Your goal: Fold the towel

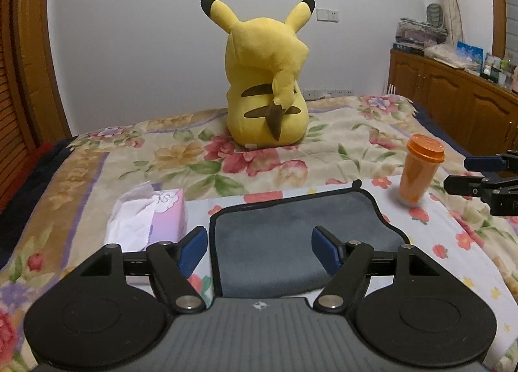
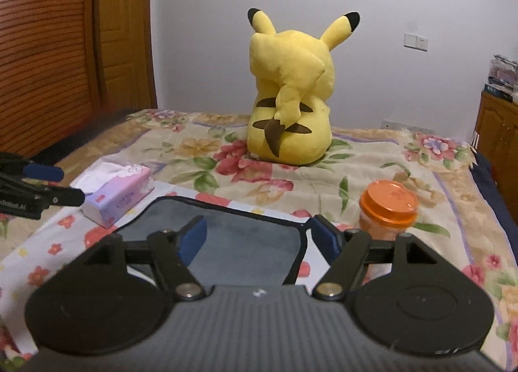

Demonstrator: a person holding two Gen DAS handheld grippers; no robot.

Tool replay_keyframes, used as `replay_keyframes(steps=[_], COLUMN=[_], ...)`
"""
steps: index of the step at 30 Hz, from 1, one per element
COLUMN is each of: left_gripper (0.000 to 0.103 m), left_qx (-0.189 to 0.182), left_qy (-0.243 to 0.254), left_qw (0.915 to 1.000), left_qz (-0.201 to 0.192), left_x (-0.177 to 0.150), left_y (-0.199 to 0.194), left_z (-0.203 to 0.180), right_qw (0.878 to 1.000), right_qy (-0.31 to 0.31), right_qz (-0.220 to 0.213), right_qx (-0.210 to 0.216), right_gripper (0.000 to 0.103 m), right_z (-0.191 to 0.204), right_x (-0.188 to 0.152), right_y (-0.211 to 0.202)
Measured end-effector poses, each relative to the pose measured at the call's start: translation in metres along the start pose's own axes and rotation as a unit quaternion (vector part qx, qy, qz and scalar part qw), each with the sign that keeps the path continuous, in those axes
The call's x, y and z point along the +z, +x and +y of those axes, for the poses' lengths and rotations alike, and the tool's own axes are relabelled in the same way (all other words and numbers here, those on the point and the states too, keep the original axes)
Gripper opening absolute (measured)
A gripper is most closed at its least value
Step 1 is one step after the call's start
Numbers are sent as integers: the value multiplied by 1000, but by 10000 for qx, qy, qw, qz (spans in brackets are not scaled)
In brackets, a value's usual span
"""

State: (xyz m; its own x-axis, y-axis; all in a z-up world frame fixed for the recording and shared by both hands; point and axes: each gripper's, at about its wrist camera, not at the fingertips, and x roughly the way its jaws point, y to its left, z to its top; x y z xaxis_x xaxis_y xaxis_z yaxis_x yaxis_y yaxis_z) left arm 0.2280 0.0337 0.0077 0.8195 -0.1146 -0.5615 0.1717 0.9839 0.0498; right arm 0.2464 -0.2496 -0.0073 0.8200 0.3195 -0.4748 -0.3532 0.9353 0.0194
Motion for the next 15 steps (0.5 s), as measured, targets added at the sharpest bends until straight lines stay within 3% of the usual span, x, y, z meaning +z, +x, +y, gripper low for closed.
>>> replay_keyframes(steps=[15], left_gripper=[85], left_qx=[101], left_qy=[245], left_qw=[9995], left_qz=[-196], left_x=[6], left_y=[-85], left_z=[-13], right_qw=[9998], right_qy=[-6], right_qz=[-181], right_qx=[-23], right_gripper=[72], right_z=[16], right_x=[7], right_y=[-63])
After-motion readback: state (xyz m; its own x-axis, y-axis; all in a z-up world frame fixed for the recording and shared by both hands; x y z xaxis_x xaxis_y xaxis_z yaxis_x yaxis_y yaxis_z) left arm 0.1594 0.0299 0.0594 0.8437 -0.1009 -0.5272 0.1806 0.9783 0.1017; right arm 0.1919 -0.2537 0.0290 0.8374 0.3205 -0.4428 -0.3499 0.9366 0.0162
